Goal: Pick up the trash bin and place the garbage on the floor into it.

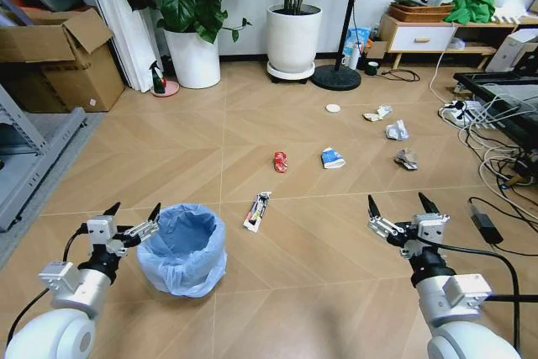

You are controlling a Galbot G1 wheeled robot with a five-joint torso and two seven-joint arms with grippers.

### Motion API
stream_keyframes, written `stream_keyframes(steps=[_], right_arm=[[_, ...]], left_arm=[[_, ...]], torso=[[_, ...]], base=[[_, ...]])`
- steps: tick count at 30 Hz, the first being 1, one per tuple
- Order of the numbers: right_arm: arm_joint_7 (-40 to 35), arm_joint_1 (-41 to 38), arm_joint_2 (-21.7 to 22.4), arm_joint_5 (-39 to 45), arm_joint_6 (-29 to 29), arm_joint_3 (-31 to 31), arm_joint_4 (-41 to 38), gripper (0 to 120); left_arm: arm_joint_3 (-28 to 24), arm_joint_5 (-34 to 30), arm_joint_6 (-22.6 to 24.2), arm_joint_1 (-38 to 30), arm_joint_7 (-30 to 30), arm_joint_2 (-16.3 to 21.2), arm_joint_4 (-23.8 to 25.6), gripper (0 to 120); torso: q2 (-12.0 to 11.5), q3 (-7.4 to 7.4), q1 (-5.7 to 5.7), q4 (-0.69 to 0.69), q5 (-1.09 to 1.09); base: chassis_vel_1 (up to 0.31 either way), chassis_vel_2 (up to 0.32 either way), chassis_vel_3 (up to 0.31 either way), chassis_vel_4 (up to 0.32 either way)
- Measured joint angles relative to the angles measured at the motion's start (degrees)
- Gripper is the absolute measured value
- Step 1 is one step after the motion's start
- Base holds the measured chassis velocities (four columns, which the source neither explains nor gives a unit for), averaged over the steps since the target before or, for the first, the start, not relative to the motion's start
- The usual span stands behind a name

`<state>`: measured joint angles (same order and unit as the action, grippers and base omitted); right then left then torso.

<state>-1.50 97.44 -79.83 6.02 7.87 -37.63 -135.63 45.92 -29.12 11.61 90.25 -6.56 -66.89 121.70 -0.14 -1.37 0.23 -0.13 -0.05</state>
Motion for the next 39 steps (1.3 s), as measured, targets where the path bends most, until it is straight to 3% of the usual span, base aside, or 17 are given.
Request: stream_keyframes(steps=[12,17,25,29,30,34,39], right_arm=[[-0.05,-0.03,-0.17,-0.02,0.17,0.32,0.09,100],[-0.09,-0.1,-0.03,-0.01,0.19,0.42,0.23,100],[-0.39,-0.27,0.07,0.09,0.15,0.95,0.66,100],[-0.55,-0.21,0.04,0.19,0.1,1.24,1.1,100],[-0.55,-0.21,0.04,0.19,0.1,1.24,1.1,100],[-0.6,-0.27,0.36,0.37,0.08,1.25,1.25,100],[-0.61,-0.15,0.3,0.42,0.08,1.33,1.25,100]], left_arm=[[-0.16,-0.36,0.24,-0.51,0.06,0.55,-0.6,100],[-0.61,-1.41,2.64,-1.37,1.01,1.95,-1.74,100],[-2.88,-3.47,5.42,-5.39,0.02,7.71,-8.69,100],[-6.2,-4.89,6.83,-9.81,-1.53,11.21,-15.79,100],[-6.2,-4.89,6.83,-9.81,-1.53,11.21,-15.79,100],[-10.44,-6.82,8.34,-16.01,-2.38,13.6,-23.66,100],[-12.34,-8.38,10.27,-18.75,-2.38,14.25,-26.46,100]], torso=[[0.0,0.0,0.0,0.0,0.0],[0.0,0.0,0.0,0.0,0.01],[0.0,0.0,0.0,0.0,0.0],[0.0,0.0,0.0,0.0,0.0],[0.0,0.0,0.0,0.0,0.0],[0.0,0.0,0.0,-0.01,-0.01],[0.0,0.0,0.0,-0.01,0.0]], base=[[0.0,0.0,0.0,0.0],[0.0,0.0,0.0,0.0],[0.0,0.0,0.0,0.0],[0.0,0.0,0.0,0.0],[0.0,0.0,0.0,0.0],[0.0,0.0,0.0,0.0],[0.0,0.0,0.0,0.0]])
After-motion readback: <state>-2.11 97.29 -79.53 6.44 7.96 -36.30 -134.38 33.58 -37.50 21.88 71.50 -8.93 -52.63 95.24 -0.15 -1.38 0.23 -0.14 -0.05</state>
